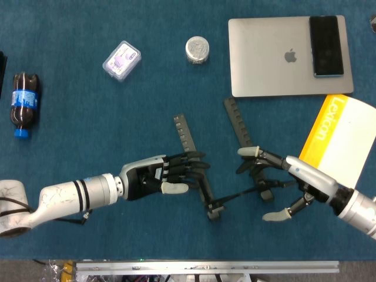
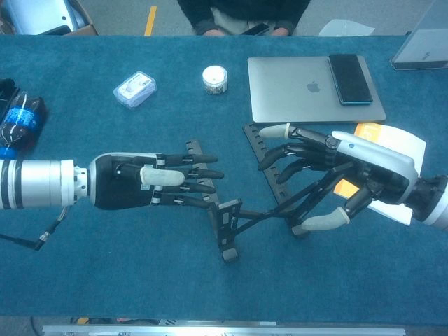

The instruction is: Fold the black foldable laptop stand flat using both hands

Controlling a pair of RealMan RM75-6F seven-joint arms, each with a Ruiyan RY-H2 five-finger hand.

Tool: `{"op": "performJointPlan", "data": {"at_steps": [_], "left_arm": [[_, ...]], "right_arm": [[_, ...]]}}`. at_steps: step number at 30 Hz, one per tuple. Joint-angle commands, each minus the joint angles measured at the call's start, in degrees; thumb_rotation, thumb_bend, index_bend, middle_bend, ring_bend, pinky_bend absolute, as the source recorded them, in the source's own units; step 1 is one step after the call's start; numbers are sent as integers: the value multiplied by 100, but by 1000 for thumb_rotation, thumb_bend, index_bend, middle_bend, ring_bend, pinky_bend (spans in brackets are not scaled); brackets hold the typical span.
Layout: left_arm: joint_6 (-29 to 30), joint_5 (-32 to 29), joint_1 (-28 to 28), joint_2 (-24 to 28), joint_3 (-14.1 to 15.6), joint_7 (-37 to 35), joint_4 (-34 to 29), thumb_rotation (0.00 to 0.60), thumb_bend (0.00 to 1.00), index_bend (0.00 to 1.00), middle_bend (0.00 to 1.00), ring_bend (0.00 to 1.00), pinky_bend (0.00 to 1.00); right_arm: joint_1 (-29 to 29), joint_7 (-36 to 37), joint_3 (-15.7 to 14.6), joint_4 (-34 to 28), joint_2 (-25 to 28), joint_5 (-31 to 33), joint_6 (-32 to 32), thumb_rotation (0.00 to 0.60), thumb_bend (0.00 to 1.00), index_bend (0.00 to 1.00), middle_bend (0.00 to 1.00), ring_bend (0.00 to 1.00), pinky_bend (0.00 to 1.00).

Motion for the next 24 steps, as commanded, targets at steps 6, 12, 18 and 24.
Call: {"op": "performJointPlan", "data": {"at_steps": [6,12,18,24], "left_arm": [[68,9,77,-182,115,-247,46,600,258,0,68,78,110],[123,31,64,-234,142,-385,85,592,258,0,68,77,110],[10,-143,-38,-138,8,-257,161,563,257,0,70,77,110],[-18,-275,-89,-48,-128,-232,86,538,256,0,70,77,110]], "right_arm": [[-28,-11,8,42,-16,31,28,600,44,105,291,122,279],[-34,33,-7,68,-21,9,51,600,45,106,291,122,279],[-25,61,-24,58,-9,-46,88,600,44,105,291,122,279],[-36,68,-34,73,-20,-40,99,600,45,105,291,122,280]]}}
